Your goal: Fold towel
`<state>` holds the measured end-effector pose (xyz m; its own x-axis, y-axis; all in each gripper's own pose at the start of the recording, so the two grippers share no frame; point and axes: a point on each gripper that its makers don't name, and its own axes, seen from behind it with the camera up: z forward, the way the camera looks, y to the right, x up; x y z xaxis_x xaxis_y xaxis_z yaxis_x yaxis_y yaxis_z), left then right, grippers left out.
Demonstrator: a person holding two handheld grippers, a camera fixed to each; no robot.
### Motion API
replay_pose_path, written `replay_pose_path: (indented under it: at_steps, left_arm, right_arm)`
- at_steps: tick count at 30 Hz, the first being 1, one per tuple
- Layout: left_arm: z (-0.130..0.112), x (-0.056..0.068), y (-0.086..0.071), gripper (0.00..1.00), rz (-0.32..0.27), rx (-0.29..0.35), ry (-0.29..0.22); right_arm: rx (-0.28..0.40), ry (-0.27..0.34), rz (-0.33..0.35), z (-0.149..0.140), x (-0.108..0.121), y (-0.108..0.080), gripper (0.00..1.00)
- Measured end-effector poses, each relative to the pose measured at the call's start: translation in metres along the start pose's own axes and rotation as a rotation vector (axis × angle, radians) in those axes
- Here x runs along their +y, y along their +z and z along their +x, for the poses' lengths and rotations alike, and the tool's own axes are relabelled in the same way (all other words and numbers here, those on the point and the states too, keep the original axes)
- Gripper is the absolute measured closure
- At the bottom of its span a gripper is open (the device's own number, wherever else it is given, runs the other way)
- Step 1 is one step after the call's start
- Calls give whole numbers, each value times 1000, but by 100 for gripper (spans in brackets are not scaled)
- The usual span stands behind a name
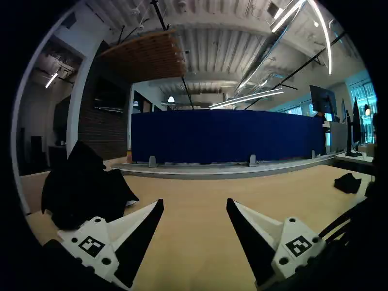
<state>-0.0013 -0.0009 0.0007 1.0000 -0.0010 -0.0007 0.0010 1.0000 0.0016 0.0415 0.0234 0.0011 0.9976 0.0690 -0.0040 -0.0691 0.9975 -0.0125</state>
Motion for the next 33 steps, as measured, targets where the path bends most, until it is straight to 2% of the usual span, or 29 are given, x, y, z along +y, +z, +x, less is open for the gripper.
replay_pose_path:
  at_steps: [12, 24, 33]
  left_arm:
    - [1, -1, 0, 4, 0, 0, 0]
    - [0, 0, 0, 4, 0, 0, 0]
    - [0, 0, 0, 4, 0, 0, 0]
  right_arm:
    - [-4, -11, -10, -29, -6, 6, 0]
    - [-7, -41, 0, -44, -15, 4, 0]
    - [-3, -71, 9, -45, -20, 3, 0]
